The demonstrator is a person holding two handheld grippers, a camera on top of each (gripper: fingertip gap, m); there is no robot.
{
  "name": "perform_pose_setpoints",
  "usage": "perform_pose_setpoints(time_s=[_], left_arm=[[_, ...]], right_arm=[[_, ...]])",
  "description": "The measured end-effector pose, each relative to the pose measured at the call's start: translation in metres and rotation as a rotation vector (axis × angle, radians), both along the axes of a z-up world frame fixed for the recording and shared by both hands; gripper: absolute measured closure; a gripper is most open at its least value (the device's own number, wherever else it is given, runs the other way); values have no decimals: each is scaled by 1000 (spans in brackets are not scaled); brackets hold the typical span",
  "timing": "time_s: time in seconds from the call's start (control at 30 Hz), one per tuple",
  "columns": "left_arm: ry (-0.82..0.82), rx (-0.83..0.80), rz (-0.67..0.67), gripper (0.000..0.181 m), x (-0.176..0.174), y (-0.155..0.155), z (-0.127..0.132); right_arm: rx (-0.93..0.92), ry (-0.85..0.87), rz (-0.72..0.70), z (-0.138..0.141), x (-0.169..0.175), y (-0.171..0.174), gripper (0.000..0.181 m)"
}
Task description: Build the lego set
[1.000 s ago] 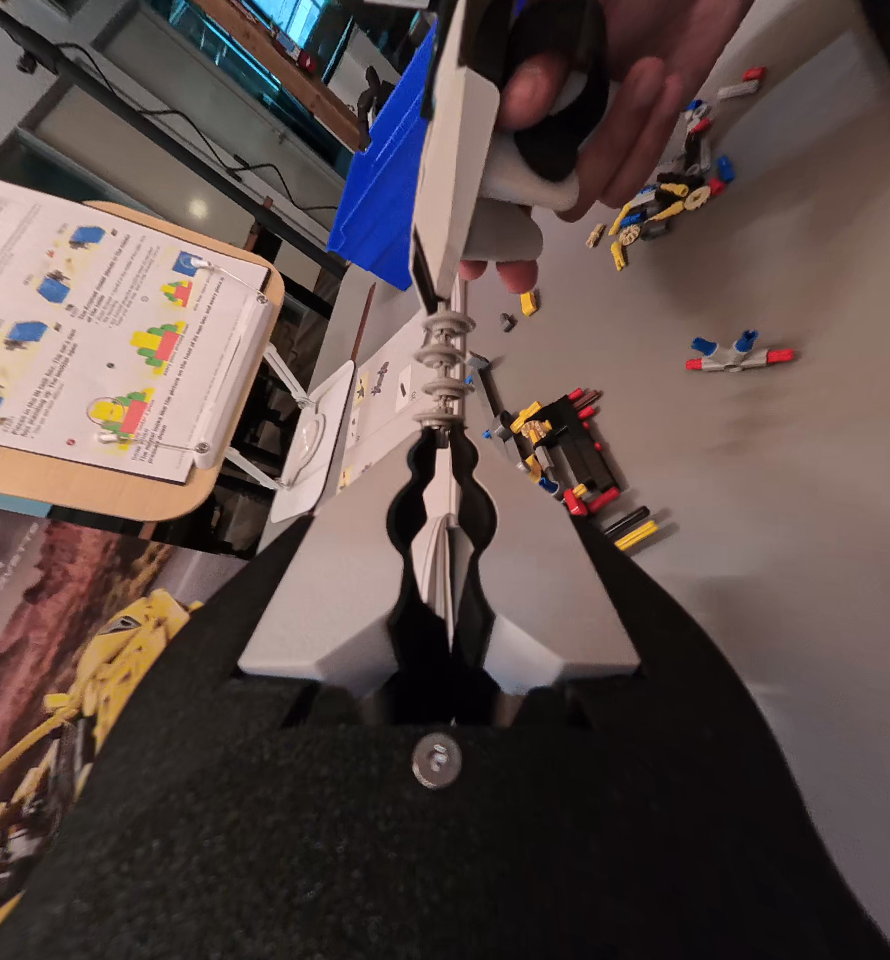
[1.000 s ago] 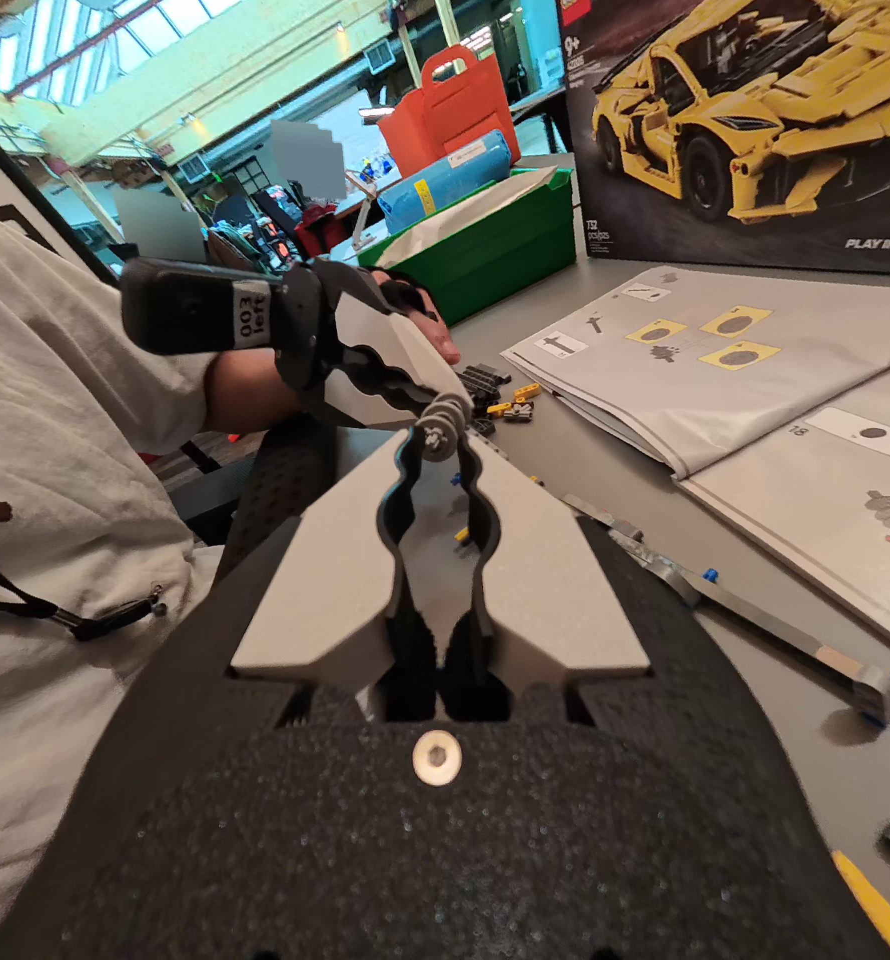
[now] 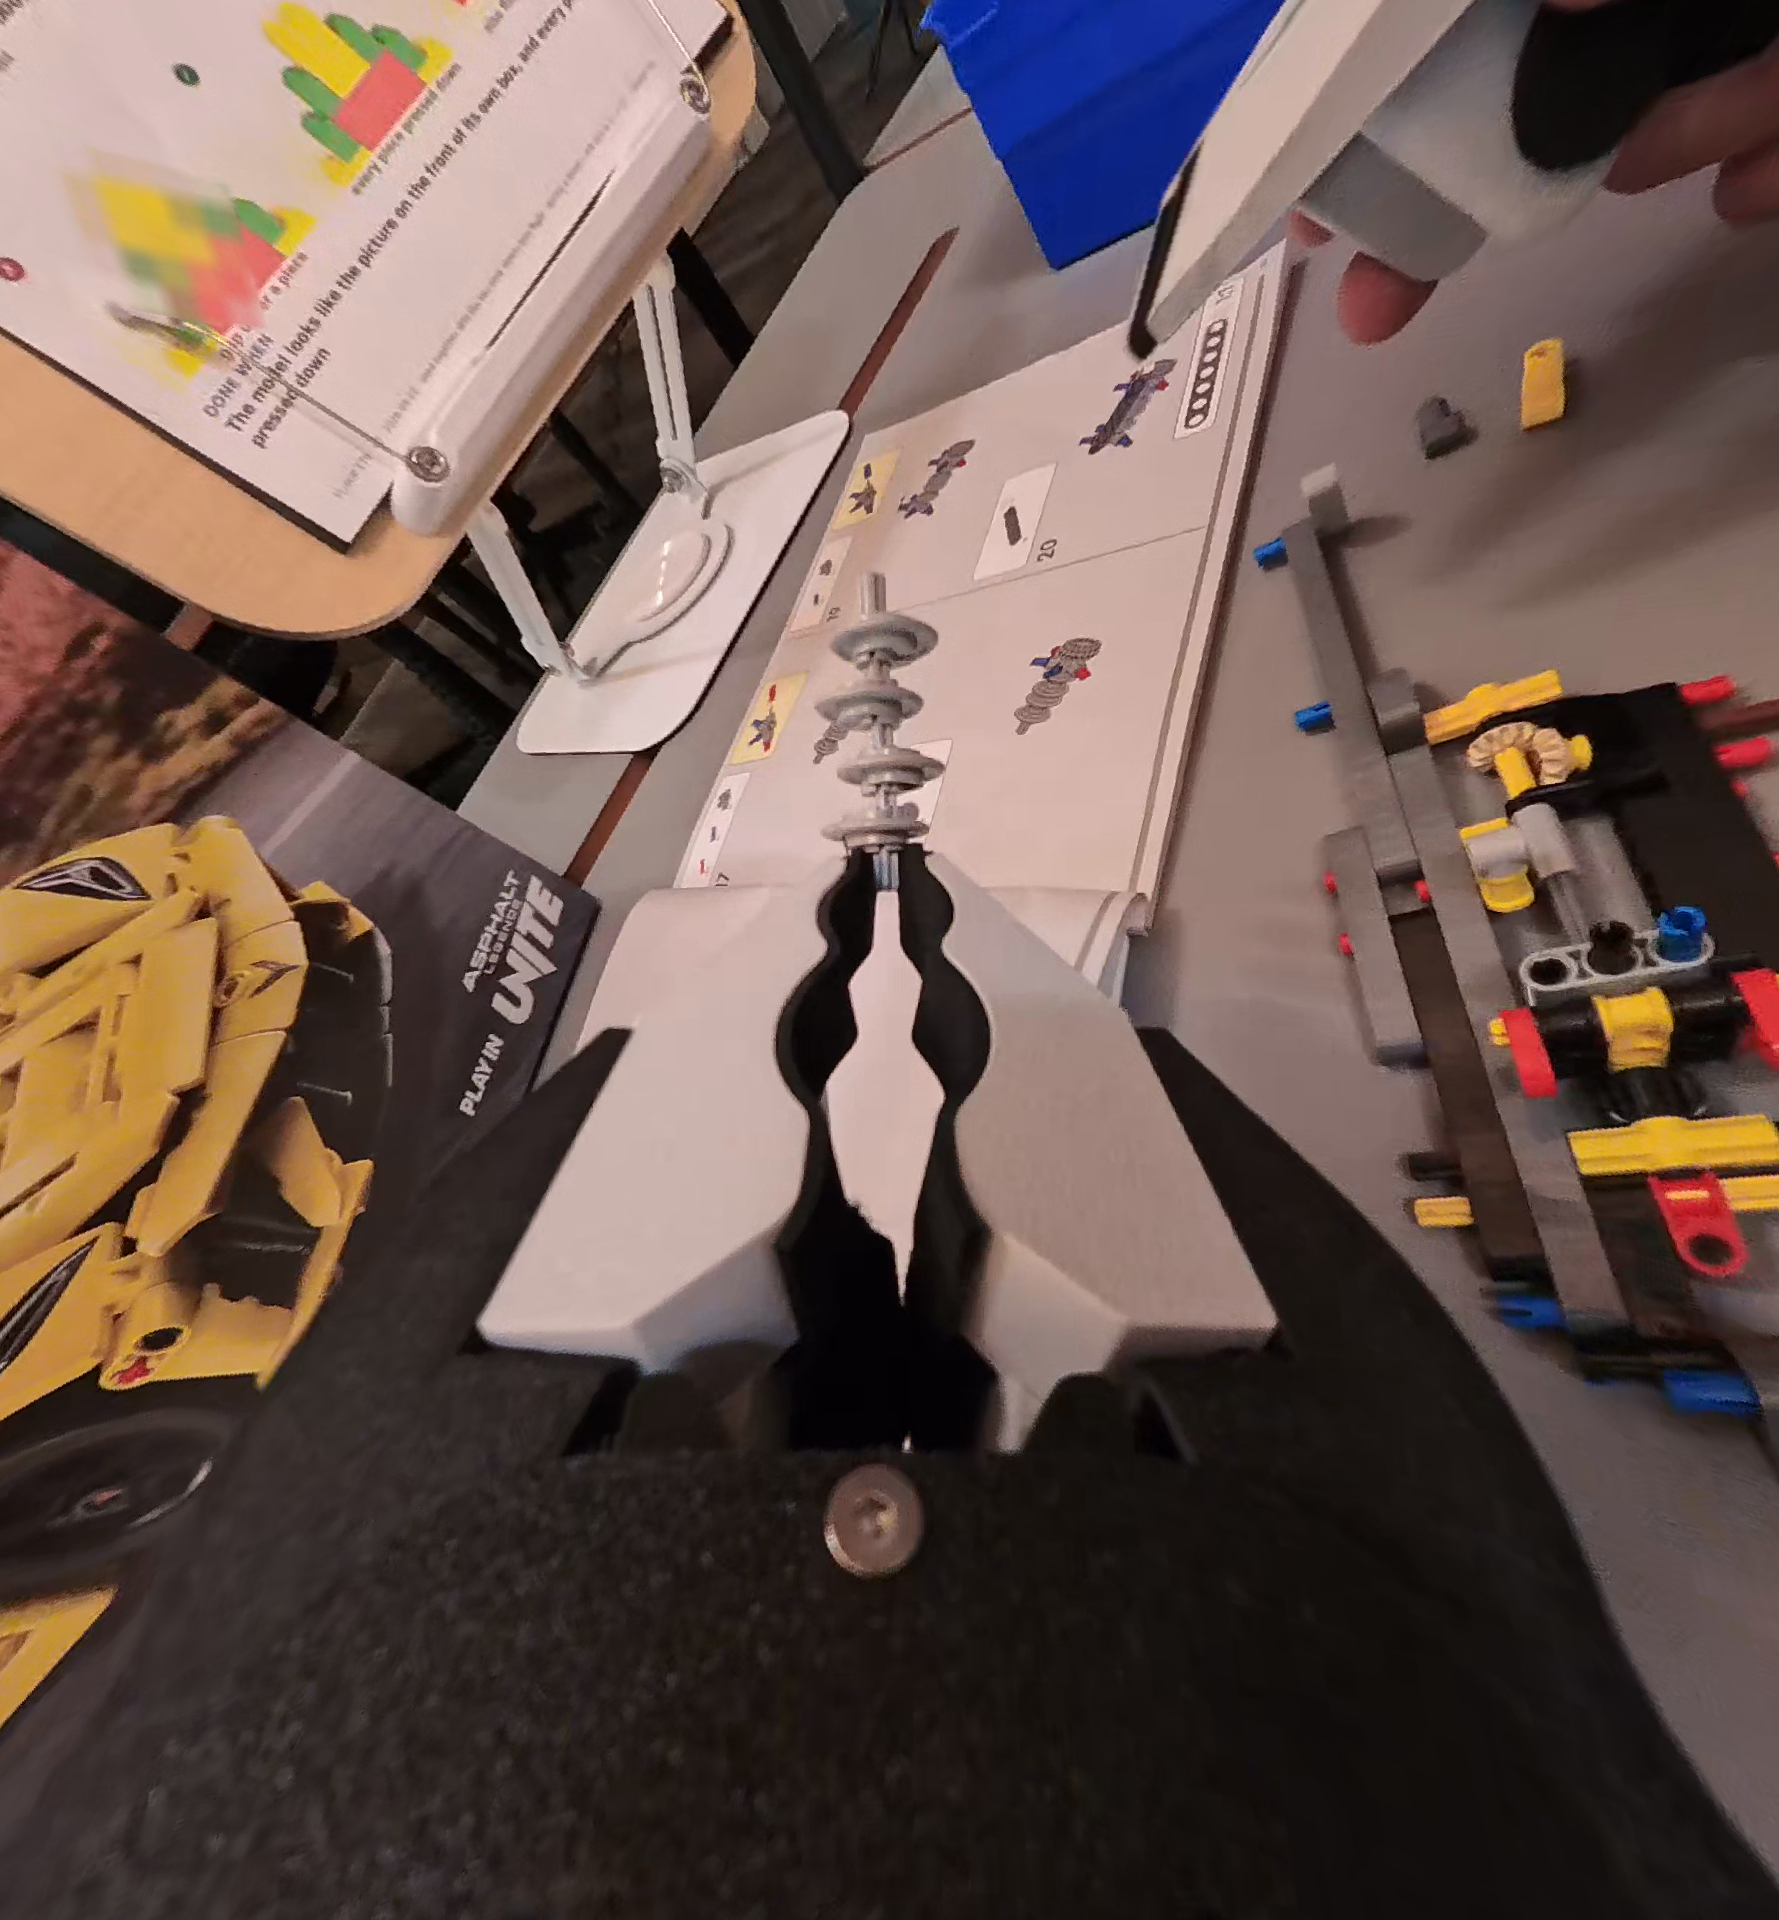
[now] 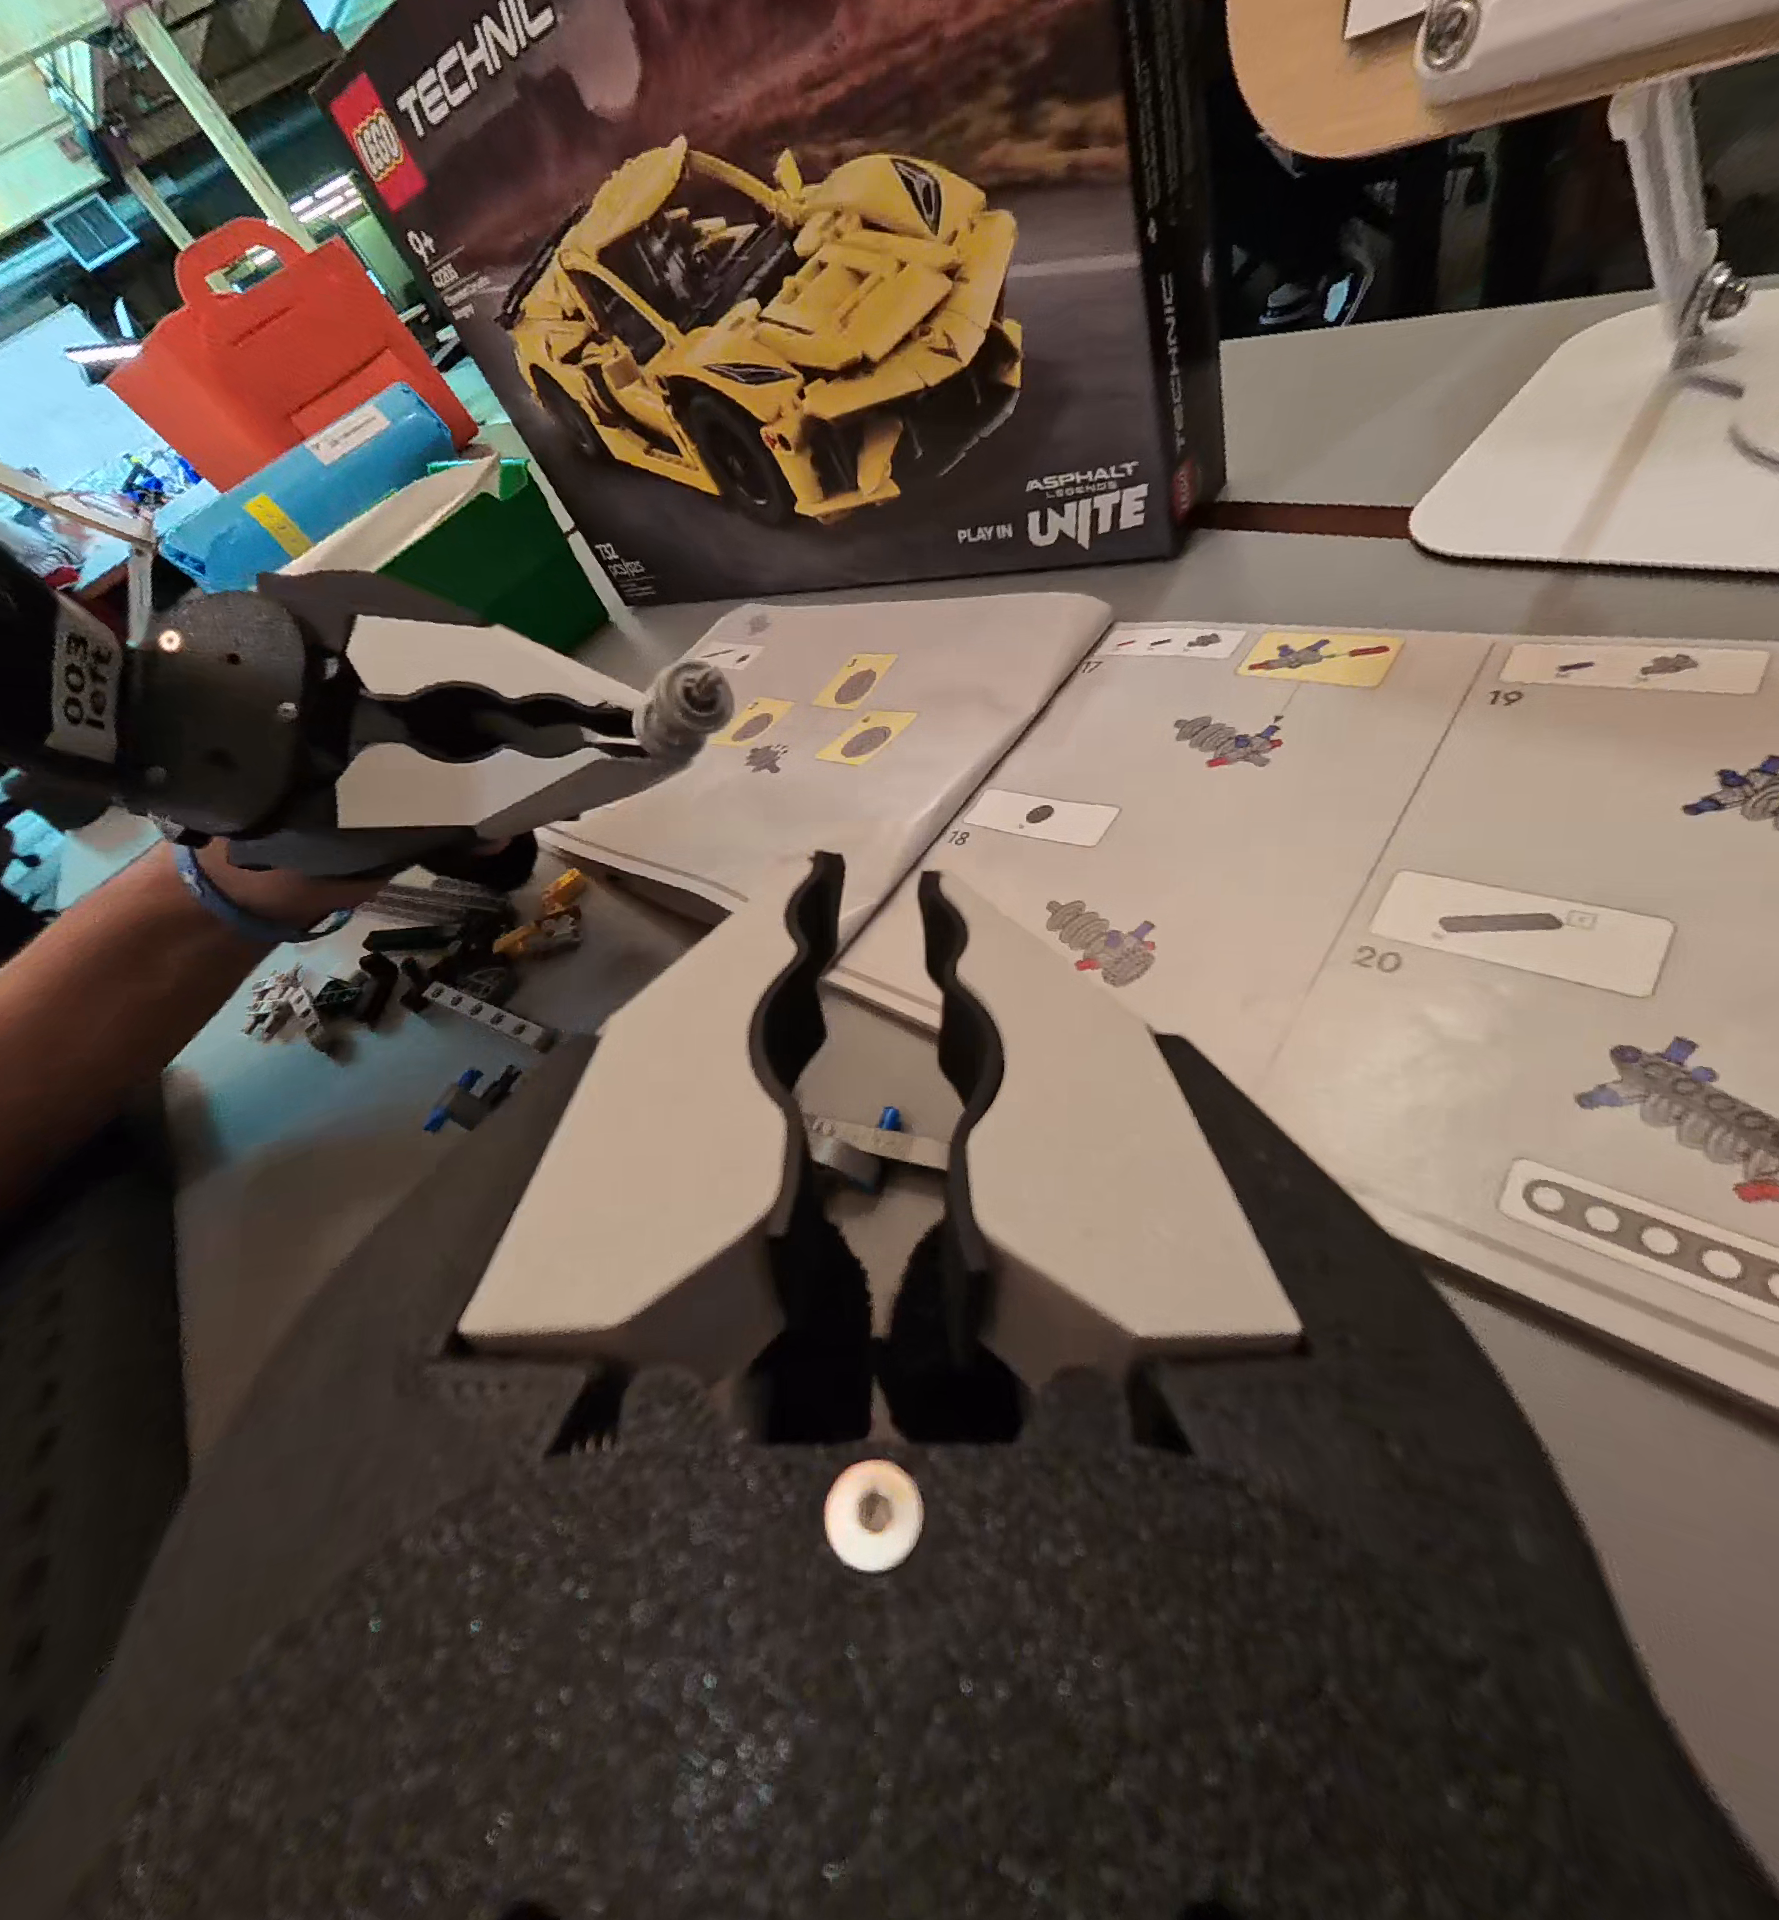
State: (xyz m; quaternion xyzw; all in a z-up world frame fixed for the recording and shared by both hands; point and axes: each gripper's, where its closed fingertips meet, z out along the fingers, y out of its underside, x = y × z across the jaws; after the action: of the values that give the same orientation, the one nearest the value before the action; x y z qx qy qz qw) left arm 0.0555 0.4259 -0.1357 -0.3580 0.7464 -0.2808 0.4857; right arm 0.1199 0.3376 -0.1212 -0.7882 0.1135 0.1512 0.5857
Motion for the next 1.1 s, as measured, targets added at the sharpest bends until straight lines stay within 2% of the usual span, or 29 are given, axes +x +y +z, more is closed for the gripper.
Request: perform_pose_setpoints(time_s=[0.5, 0.83, 0.97, 1.1], left_arm=[[108, -63, 28, 178, 9, 10, -26], [132, -38, 24, 178, 6, 10, -33], [155, -41, -10, 178, 0, 0, -36], [194, -78, -54, 179, -29, -13, -37]], right_arm=[[-17, 57, 14, -12, 6, -3, 167], [-39, 92, 38, -20, 1, -2, 167], [-35, 88, 34, -19, 2, -2, 167], [-35, 82, 34, -19, 2, -4, 167]])
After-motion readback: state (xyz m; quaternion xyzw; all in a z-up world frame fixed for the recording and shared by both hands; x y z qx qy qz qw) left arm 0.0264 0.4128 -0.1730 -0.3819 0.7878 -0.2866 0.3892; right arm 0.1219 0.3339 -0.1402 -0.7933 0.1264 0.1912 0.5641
